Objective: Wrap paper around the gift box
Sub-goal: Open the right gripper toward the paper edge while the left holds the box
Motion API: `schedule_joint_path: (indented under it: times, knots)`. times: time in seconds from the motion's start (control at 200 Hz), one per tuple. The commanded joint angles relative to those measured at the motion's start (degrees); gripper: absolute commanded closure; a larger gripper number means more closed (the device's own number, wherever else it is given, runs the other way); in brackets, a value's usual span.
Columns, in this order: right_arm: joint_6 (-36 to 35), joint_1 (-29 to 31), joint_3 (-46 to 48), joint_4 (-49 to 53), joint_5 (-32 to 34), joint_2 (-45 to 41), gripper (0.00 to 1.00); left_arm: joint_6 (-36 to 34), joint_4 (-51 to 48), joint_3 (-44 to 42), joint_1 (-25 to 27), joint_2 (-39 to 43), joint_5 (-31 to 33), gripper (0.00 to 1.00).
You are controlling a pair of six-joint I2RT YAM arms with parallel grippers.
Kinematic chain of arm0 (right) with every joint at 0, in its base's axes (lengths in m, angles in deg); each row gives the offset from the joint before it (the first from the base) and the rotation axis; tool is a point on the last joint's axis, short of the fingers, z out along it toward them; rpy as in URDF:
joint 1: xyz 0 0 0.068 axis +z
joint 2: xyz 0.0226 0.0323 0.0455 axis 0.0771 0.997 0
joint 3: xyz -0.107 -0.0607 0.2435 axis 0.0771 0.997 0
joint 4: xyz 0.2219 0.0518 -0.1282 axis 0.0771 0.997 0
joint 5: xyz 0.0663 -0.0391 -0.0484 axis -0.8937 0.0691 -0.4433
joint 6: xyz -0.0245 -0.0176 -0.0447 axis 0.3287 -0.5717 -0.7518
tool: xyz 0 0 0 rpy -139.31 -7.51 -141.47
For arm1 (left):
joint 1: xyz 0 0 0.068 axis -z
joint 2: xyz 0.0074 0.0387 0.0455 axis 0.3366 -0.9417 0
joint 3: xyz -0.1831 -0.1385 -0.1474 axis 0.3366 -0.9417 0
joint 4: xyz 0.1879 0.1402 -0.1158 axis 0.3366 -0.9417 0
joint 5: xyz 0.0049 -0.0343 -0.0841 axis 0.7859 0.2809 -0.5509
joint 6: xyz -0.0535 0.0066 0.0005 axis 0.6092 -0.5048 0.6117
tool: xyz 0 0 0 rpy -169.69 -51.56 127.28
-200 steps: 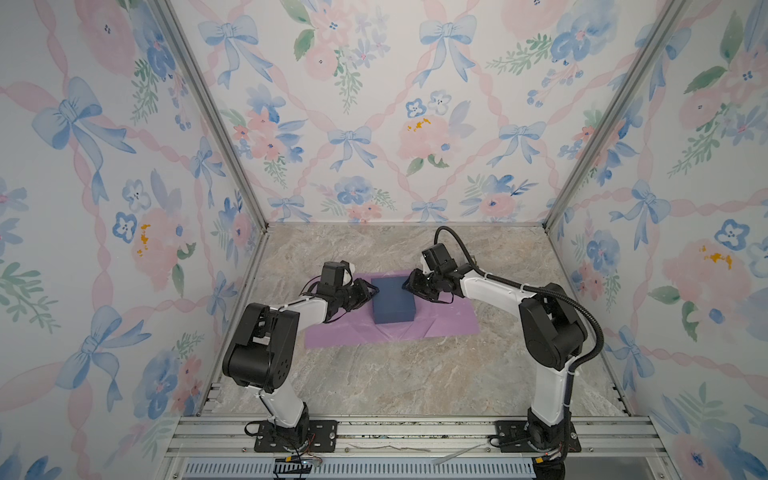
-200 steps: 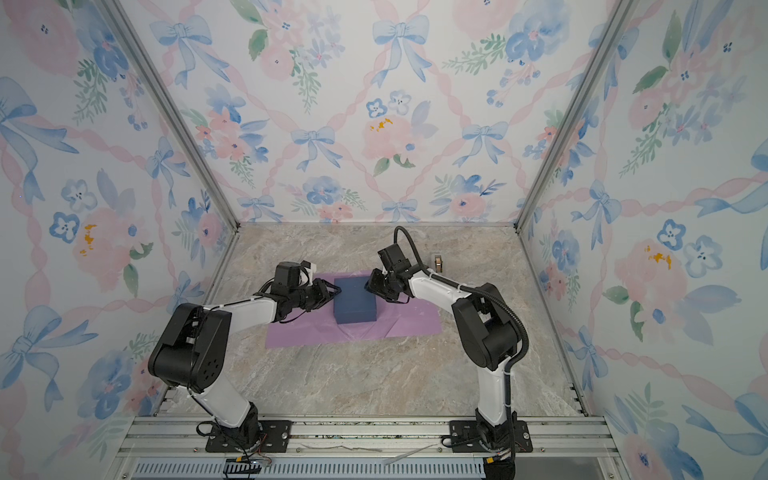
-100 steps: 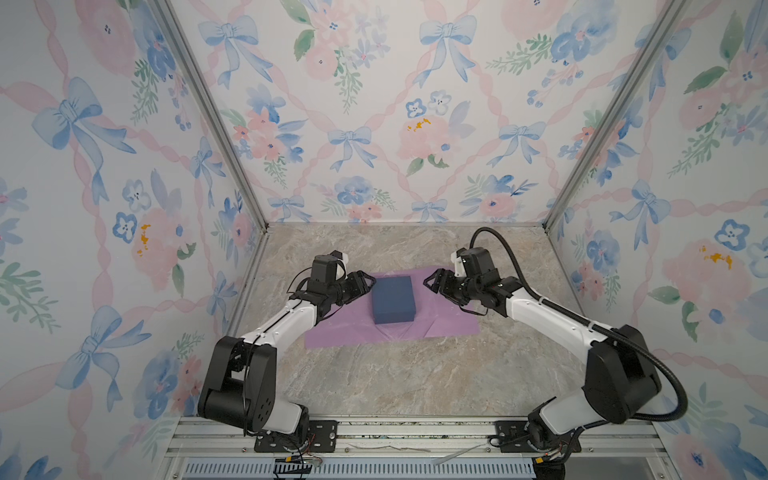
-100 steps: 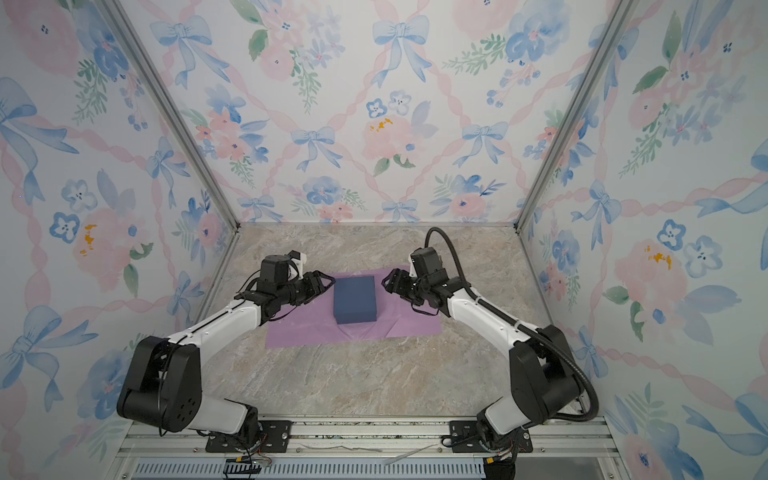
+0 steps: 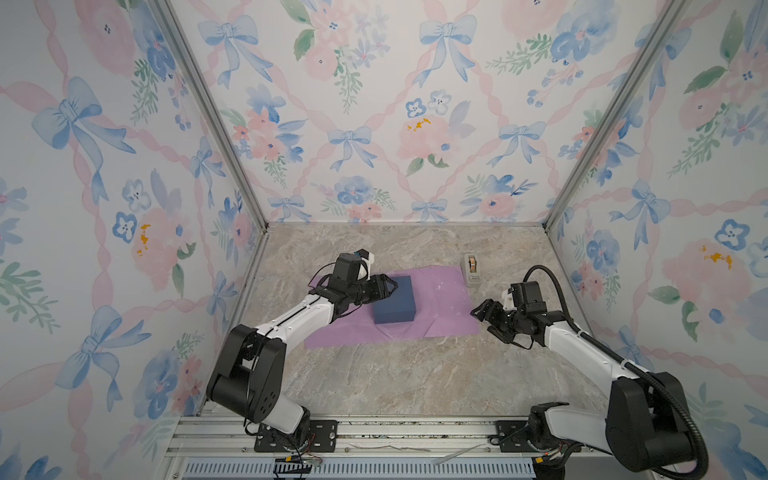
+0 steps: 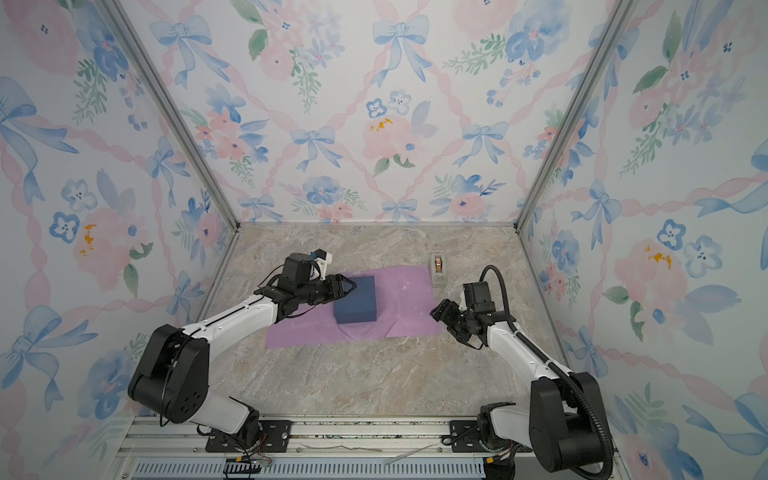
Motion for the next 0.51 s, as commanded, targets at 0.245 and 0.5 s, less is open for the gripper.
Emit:
schedule_joint_path:
  times: [0.245, 0.5]
  knots:
    - [3.3, 1.8, 2.0, -5.5, -0.1, 9.9, 0.19, -1.1, -0.8, 0.7, 0.6, -5.3, 2.5, 0.4]
    - [5.4, 4.7, 1.2, -20.7, -4.7, 17.4, 0.2, -0.7, 0.0, 0.0, 0.6, -5.7, 2.4, 0.41]
